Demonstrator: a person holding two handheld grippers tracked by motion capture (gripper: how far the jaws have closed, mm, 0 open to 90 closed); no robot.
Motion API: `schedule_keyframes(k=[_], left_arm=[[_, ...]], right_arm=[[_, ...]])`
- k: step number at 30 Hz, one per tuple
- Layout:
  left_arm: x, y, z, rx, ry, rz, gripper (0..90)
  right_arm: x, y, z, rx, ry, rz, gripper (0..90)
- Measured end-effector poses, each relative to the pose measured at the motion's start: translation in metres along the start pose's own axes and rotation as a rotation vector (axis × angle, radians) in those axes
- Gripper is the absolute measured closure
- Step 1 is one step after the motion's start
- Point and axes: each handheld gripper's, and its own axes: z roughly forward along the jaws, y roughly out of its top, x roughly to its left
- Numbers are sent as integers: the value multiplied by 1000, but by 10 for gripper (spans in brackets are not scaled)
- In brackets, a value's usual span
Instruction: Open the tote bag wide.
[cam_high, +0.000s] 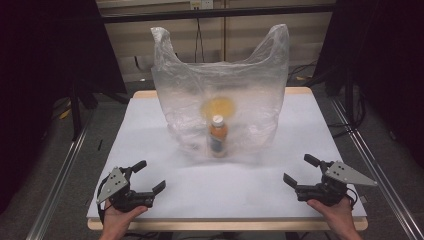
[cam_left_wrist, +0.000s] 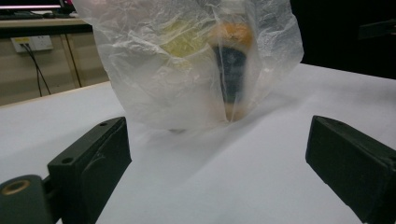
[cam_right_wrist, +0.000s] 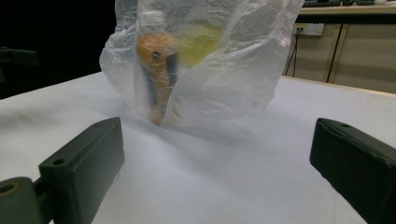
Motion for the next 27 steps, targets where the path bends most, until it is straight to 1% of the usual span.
schedule_keyframes(k=[1,3,4,5,6,7,8,9,10,11,12,13,14,15,16,17,18,19,20,21,22,23,24,25,26,27], left_arm=[[0,0,0,1,-1,1,67],[1,0,1,6,7,4,69],[2,0,1,13,6,11,76],[1,0,1,13,15,4,76],[2,0,1,19,15,11,90],[3,-1,1,17,9,1,117],[5,-1,0,29,-1,20,145],[5,-1,0,29,-1,20,157],[5,0,0,20,-12,-1,190],[7,0,-1,30,-15,3,236],[7,0,-1,30,-15,3,258],[7,1,-1,8,-10,-17,258],[8,1,-3,17,-18,-9,308],[7,1,-3,3,-23,-29,359],[10,2,-4,12,-11,-5,384],[10,2,-4,-10,-13,-32,402],[11,2,-5,-11,-16,-31,471],[13,2,-6,-1,-20,-27,515],[13,2,-6,0,-20,-30,519],[14,2,-5,0,-45,-37,559],[13,3,-6,18,-35,-31,597],[11,4,-5,10,-34,-44,612],[11,5,-5,16,-36,-29,658],[10,6,-4,23,-40,-22,677],[9,7,-3,26,-53,-26,691],[9,8,-2,41,-54,-12,721]], right_arm=[[-1,0,1,5,-2,-2,57],[-2,0,1,7,-1,5,67],[-3,0,1,13,-5,2,80],[-3,0,1,13,-5,2,80],[-3,0,1,11,6,15,118],[-4,0,2,11,3,10,133],[-4,-1,2,17,12,11,171],[-5,-1,3,16,19,15,199],[-5,-1,4,19,22,17,223],[-5,-1,4,23,27,15,269],[-5,-1,4,23,27,15,269],[-5,-1,5,27,36,25,328],[-6,-1,5,30,44,26,388],[-6,-1,5,32,53,24,427],[-6,-1,6,33,63,19,481],[-7,-1,6,32,71,17,530],[-7,0,6,32,79,20,557],[-8,0,6,27,88,33,605],[-8,0,7,28,95,32,662],[-9,0,8,28,102,31,680],[-9,1,9,29,113,32,709],[-9,1,10,32,118,32,756],[-9,1,11,42,128,26,777],[-9,2,12,46,132,22,806],[-9,2,12,49,135,17,822],[-9,2,12,54,141,22,837]])
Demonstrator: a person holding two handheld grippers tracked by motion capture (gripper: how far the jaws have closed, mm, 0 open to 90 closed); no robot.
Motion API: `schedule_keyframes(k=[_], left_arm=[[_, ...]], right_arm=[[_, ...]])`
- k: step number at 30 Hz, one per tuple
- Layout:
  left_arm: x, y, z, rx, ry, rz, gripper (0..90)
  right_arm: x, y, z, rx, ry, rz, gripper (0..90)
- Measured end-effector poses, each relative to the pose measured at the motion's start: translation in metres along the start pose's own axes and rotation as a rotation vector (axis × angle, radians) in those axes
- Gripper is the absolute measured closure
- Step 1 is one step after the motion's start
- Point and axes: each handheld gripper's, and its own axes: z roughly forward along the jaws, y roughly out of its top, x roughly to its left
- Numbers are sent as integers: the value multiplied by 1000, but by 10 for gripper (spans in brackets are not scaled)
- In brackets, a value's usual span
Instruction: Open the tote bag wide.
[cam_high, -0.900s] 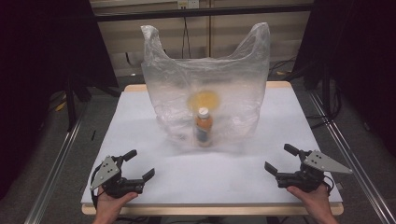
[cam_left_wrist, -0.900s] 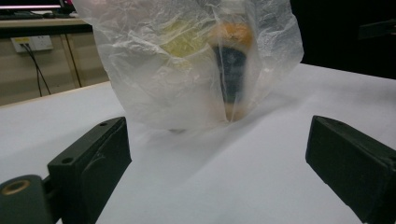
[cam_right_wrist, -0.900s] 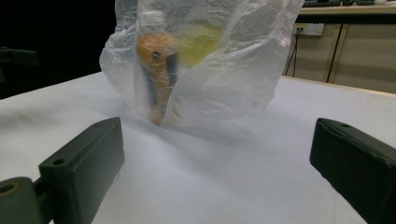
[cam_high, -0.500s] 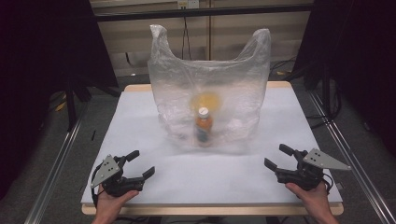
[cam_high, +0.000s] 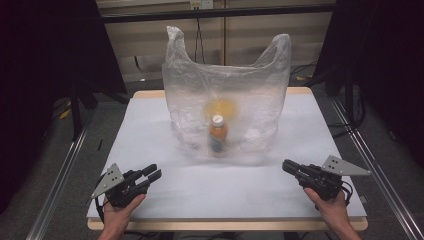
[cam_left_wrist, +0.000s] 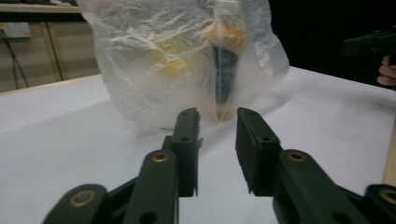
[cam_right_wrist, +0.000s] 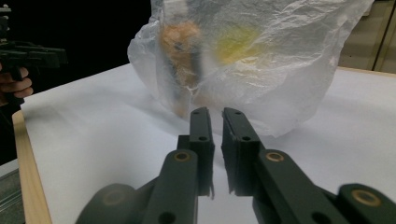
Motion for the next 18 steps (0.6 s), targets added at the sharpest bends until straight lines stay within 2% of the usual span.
schedule_keyframes(k=[2,4,5,6,7,8,9,10,11,12,14,18], left_arm=[[-1,2,3,6,-29,4,742],[-3,4,5,15,-31,8,768],[-5,5,6,18,-51,-4,773],[-5,6,7,30,-47,21,792],[-7,7,7,33,-52,27,803],[-8,8,9,33,-66,13,816],[-8,9,10,43,-70,20,829],[-9,10,11,49,-97,2,837],[-9,11,11,46,-86,9,853],[-10,13,14,37,-87,-5,868],[-9,17,14,54,-109,-11,890],[-8,22,16,70,-97,0,900]], right_arm=[[0,0,1,6,7,-3,869],[0,2,0,16,22,-6,888],[0,3,1,10,20,-6,895],[0,3,2,14,24,-7,900],[0,4,3,17,21,-5,900],[-1,4,4,25,27,-2,900],[-1,5,7,33,33,0,900],[-2,5,8,38,36,-1,900],[-1,6,10,41,43,3,900],[-2,7,11,42,46,3,900],[-1,9,13,52,58,3,900],[-1,15,19,62,71,3,900]])
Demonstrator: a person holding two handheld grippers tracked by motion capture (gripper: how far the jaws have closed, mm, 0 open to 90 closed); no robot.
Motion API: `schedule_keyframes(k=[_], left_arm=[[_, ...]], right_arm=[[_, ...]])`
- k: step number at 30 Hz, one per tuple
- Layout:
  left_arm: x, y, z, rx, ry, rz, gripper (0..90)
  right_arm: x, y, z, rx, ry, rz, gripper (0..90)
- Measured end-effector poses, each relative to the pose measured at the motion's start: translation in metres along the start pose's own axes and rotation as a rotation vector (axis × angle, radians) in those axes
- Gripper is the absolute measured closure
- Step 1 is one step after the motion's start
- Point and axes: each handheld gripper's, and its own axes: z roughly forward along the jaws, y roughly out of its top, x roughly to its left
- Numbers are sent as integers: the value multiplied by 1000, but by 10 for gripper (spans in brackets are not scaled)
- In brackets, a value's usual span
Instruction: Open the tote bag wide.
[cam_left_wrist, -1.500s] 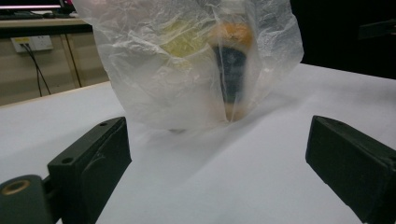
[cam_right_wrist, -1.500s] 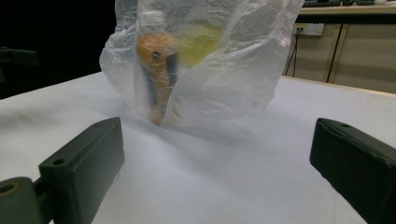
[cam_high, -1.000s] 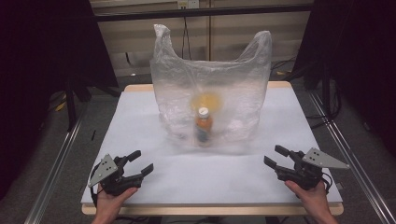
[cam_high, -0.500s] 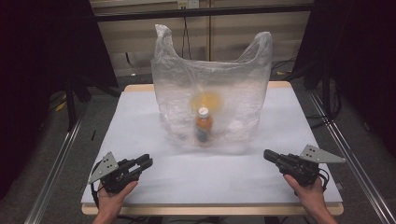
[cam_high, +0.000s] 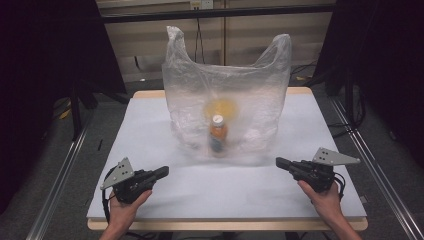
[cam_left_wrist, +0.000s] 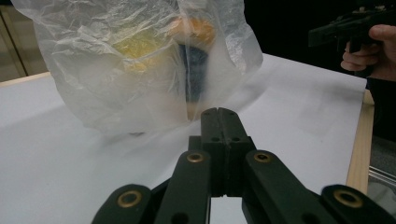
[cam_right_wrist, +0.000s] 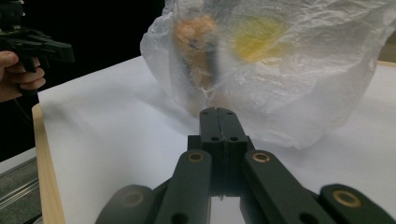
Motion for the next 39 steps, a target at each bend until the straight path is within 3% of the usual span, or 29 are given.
schedule_keyframes(k=[2,3,5,7,16,23,31,39], left_arm=[[1,3,3,-2,-2,-23,900],[3,5,3,15,1,4,900],[5,10,6,0,2,-15,900],[8,15,7,0,13,-8,900],[13,34,28,4,-9,8,900],[24,45,44,-12,-21,-20,900],[36,59,51,-32,1,-24,900],[47,87,58,-47,12,-2,900]], right_arm=[[1,4,3,0,6,0,900],[1,7,5,-1,12,1,900],[2,13,9,-7,21,0,900],[2,19,13,-12,35,-2,900],[-1,50,35,-25,76,-5,900],[-5,71,53,-41,89,-11,900],[-16,90,63,-52,75,-3,900],[-25,119,75,-64,62,-18,900]])
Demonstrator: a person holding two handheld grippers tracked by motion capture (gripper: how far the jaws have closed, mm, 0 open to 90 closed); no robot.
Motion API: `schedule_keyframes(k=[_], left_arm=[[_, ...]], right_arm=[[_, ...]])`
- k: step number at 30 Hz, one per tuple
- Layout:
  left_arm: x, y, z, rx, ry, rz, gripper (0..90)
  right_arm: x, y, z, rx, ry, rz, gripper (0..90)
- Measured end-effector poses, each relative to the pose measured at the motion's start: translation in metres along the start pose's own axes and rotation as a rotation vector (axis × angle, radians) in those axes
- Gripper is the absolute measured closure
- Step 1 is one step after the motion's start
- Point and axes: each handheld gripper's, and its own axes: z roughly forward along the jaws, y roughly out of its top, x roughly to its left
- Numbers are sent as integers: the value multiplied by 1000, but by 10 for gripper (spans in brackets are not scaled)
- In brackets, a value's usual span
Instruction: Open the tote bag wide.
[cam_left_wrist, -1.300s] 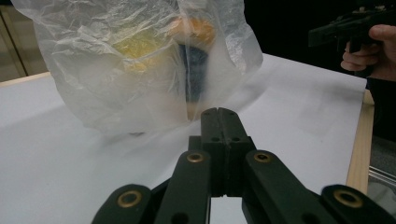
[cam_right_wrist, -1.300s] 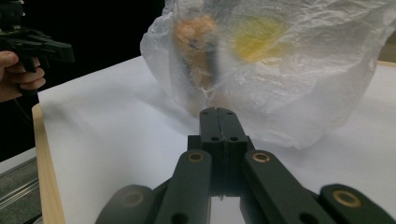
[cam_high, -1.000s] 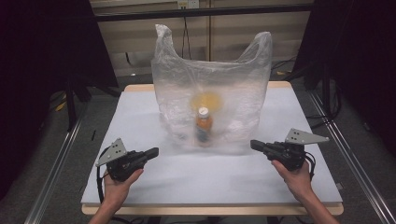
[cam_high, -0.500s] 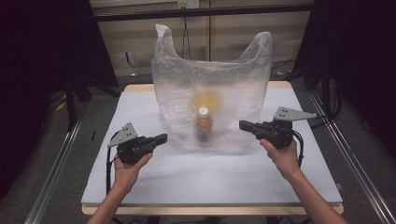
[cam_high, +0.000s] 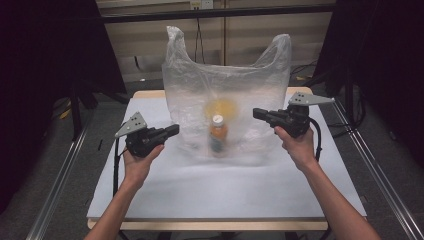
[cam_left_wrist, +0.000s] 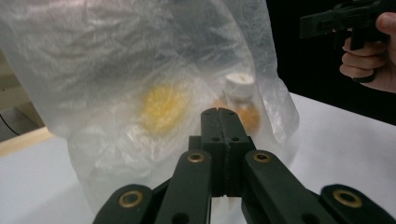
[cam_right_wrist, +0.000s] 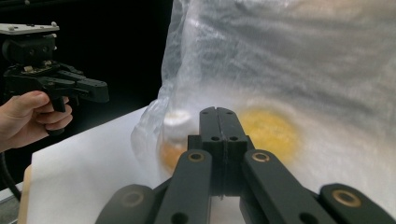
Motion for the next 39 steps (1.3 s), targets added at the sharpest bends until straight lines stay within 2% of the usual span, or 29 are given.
schedule_keyframes(k=[3,4,6,8,9,10,11,12,14,20,26,29,30,33,39], left_arm=[[5,10,2,-5,4,10,900],[7,13,3,-13,13,7,900],[10,19,4,-38,3,-5,900],[13,26,7,-43,5,-7,900],[13,31,10,-37,16,4,900],[14,35,13,-41,10,7,900],[13,38,15,-36,21,11,900],[14,43,20,-40,2,13,900],[15,51,27,-39,-9,20,900],[19,71,49,-41,-4,11,900],[19,91,68,-52,-23,20,900],[17,94,75,-56,-35,5,900],[16,93,79,-46,-49,11,900],[14,89,86,-22,-52,21,900],[9,84,96,-11,-75,19,900]], right_arm=[[-2,10,4,1,-6,0,900],[-3,15,7,1,-4,-4,900],[-4,22,10,-2,-4,-4,900],[-5,28,14,0,-8,-8,900],[-6,30,16,2,-10,-9,900],[-7,33,18,1,-7,-9,900],[-8,37,21,4,-13,-13,900],[-9,39,22,6,-14,-14,900],[-11,45,26,6,-21,-18,900],[-26,70,36,15,-59,-14,900],[-41,89,45,24,-86,-8,900],[-46,97,48,31,-90,-1,900],[-47,99,51,44,-93,-4,900],[-53,104,58,68,-109,-4,900],[-65,113,71,96,-126,30,900]])
